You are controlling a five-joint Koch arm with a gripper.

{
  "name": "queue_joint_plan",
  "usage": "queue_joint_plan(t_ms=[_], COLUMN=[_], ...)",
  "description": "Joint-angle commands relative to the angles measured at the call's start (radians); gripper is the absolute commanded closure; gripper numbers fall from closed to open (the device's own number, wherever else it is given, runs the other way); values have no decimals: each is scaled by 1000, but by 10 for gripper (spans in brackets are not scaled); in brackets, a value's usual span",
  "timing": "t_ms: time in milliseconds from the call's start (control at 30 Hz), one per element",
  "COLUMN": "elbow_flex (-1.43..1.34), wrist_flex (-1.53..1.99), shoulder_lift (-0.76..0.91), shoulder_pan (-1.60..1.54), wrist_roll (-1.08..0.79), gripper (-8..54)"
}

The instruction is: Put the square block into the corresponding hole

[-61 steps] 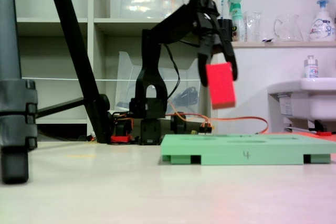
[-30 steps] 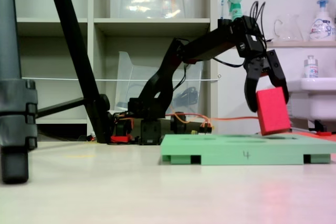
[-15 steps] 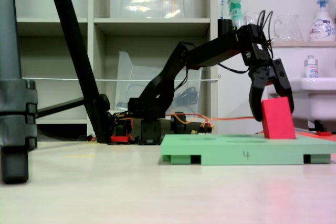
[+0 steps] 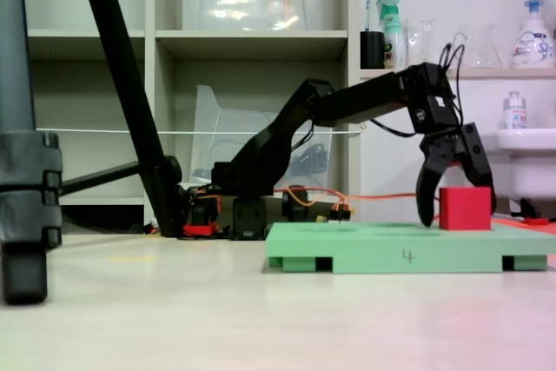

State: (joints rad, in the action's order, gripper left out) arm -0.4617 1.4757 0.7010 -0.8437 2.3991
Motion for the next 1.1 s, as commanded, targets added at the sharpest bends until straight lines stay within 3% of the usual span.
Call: queue_joint_plan(t_ms=[0,233,400,600,800,867,933,1067], elbow_flex=[46,49,48,38,35,-11,-60,-373], wrist_flex=[-34,-34,104,239,264,265,259,57], shoulder_lift=[31,83,290,525,634,650,653,747], shoulder_pan=[-17,-26,-18,60,161,235,331,474], wrist_roll=[40,40,-60,-594,-954,-1187,-1534,-1875], gripper=[-48,-66,-66,-65,-63,-54,-8,-9])
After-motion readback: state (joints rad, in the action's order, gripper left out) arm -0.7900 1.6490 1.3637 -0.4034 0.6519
